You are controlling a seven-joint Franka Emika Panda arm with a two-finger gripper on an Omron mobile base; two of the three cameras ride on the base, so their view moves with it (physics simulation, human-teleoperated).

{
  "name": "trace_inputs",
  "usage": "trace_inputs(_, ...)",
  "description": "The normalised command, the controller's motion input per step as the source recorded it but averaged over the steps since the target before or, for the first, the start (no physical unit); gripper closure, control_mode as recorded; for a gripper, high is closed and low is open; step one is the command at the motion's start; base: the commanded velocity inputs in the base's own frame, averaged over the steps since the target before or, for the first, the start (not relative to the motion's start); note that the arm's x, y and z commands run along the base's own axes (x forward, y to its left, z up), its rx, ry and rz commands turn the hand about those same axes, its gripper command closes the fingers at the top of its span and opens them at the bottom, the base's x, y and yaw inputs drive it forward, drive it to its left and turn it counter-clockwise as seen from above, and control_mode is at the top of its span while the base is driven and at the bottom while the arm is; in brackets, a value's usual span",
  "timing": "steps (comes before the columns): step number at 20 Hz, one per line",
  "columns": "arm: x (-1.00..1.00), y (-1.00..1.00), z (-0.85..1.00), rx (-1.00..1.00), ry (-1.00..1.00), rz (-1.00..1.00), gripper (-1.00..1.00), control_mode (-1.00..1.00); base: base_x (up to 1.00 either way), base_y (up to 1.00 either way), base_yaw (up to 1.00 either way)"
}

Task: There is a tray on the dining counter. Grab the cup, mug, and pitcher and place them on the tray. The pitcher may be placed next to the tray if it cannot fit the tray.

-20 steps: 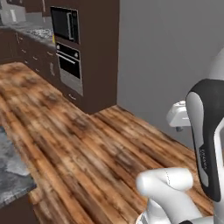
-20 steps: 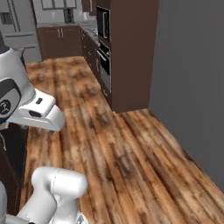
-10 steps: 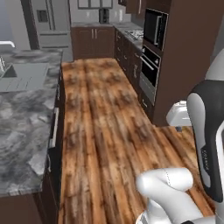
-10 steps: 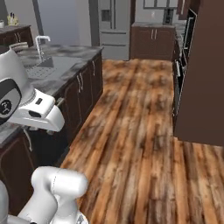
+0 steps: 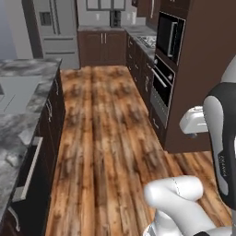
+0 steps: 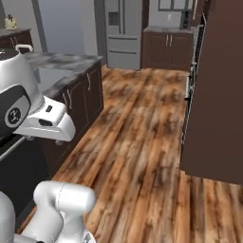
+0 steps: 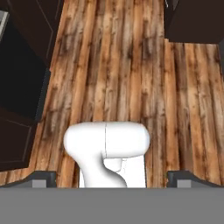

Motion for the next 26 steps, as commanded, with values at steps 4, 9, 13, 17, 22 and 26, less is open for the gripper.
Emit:
trace_inputs(4, 0.0, 0.0, 0.0, 0.0, 0.0, 0.0, -1.0, 1.0, 1.0, 0.16, 0.0)
trace_inputs(9, 0.0, 0.0, 0.0, 0.0, 0.0, 0.0, -1.0, 1.0, 1.0, 0.35, 0.0)
trace_inputs(13, 0.0, 0.0, 0.0, 0.0, 0.0, 0.0, -1.0, 1.0, 1.0, 0.36, 0.0)
trace_inputs(17, 0.0, 0.0, 0.0, 0.0, 0.0, 0.0, -1.0, 1.0, 1.0, 0.33, -0.01)
trace_inputs(22, 0.0, 0.0, 0.0, 0.0, 0.0, 0.0, -1.0, 1.0, 1.0, 0.09, -0.05)
trace_inputs(26, 0.0, 0.0, 0.0, 0.0, 0.0, 0.0, -1.0, 1.0, 1.0, 0.0, -0.07)
